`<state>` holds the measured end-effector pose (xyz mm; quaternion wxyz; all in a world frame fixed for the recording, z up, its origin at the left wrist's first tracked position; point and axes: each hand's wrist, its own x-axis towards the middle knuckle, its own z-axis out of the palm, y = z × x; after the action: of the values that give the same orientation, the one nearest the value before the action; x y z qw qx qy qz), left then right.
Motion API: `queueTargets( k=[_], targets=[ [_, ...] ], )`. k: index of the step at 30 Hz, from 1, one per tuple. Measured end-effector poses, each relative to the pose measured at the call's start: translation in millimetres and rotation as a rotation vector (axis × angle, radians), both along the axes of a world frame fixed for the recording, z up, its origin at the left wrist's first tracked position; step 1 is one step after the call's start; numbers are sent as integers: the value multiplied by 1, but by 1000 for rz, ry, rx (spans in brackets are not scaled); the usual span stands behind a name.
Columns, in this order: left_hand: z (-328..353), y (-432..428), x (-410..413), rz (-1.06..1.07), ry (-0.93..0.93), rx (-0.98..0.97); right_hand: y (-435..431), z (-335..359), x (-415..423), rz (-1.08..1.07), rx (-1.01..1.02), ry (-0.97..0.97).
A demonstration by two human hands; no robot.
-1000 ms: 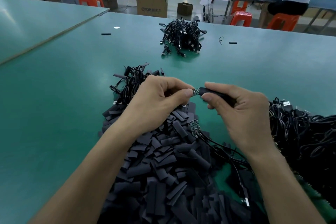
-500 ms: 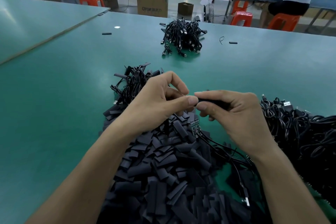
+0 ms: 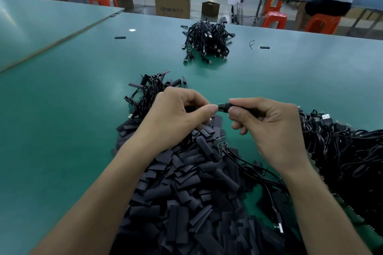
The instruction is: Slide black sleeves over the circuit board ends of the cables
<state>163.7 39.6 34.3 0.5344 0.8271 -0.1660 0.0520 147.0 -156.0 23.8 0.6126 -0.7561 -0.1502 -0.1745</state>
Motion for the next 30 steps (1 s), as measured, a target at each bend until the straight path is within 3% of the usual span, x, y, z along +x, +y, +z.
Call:
queueTargets(
  k=[13, 25, 30],
  targets=[
    [-1, 0, 1, -64, 11, 35, -3, -2, -1, 28, -74, -35],
    [2, 1, -1, -65, -14, 48, 2, -3, -1, 112, 41, 18],
    [3, -2, -2, -82, 51, 11, 5, -2, -2, -16, -12, -30]
  ],
)
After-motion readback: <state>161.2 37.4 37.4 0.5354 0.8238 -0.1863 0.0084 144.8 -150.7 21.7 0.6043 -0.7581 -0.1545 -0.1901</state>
